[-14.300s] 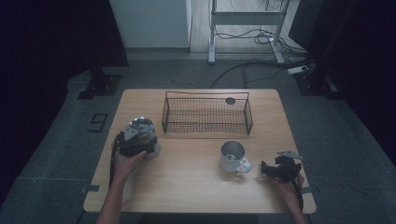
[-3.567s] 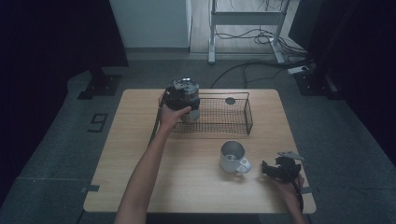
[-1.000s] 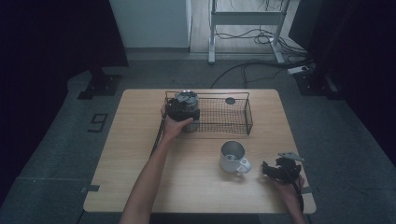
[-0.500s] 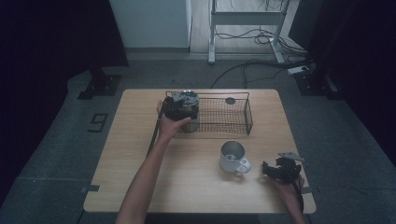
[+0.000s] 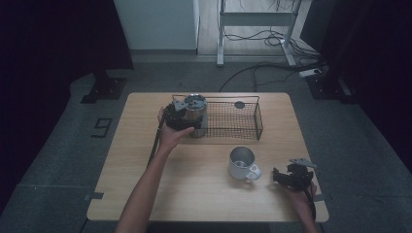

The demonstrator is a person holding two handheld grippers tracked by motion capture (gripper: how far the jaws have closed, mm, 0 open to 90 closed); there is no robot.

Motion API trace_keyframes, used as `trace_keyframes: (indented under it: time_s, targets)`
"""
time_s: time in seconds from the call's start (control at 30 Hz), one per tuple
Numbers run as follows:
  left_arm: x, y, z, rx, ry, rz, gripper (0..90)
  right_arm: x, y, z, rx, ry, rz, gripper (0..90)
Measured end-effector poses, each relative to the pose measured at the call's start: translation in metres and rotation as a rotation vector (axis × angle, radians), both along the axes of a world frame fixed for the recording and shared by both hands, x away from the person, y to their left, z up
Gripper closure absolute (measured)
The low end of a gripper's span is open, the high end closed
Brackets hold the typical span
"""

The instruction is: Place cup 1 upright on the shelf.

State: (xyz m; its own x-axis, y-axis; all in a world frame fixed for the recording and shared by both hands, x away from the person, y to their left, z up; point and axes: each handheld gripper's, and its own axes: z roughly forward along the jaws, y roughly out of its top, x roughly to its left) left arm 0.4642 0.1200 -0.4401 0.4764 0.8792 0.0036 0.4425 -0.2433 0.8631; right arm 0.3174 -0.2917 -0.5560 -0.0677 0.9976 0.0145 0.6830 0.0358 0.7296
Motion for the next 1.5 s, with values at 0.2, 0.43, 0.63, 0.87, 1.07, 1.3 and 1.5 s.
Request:
trace_keyframes:
  time_s: [0.2, 0.43, 0.63, 0.87, 1.07, 1.3, 1.5]
  targets:
    - [-0.018, 0.005, 0.002, -0.019, -0.003, -0.036, 0.9, 0.000, 0.000, 0.000, 0.000, -0.001, 0.001, 7.9]
    - [-0.034, 0.015, 0.004, -0.040, -0.004, -0.053, 1.1, 0.000, 0.000, 0.000, 0.000, -0.001, 0.003, 7.9]
    - [-0.047, 0.023, 0.002, -0.058, 0.000, -0.063, 1.3, 0.000, 0.000, 0.000, 0.003, 0.001, 0.000, 7.9]
    - [-0.068, 0.037, -0.004, -0.056, 0.005, -0.078, 2.3, 0.000, 0.000, 0.000, 0.002, 0.001, 0.000, 7.9]
    - [-0.087, 0.046, -0.009, -0.039, 0.017, -0.089, 2.8, 0.000, 0.000, 0.000, 0.002, 0.001, 0.000, 7.9]
    - [-0.105, 0.056, -0.016, -0.060, 0.008, -0.077, 4.2, 0.000, 0.000, 0.000, 0.002, 0.001, 0.000, 7.9]
    - [-0.119, 0.068, -0.024, -0.089, 0.025, -0.070, 5.4, 0.000, 0.000, 0.000, 0.002, 0.001, 0.000, 7.9]
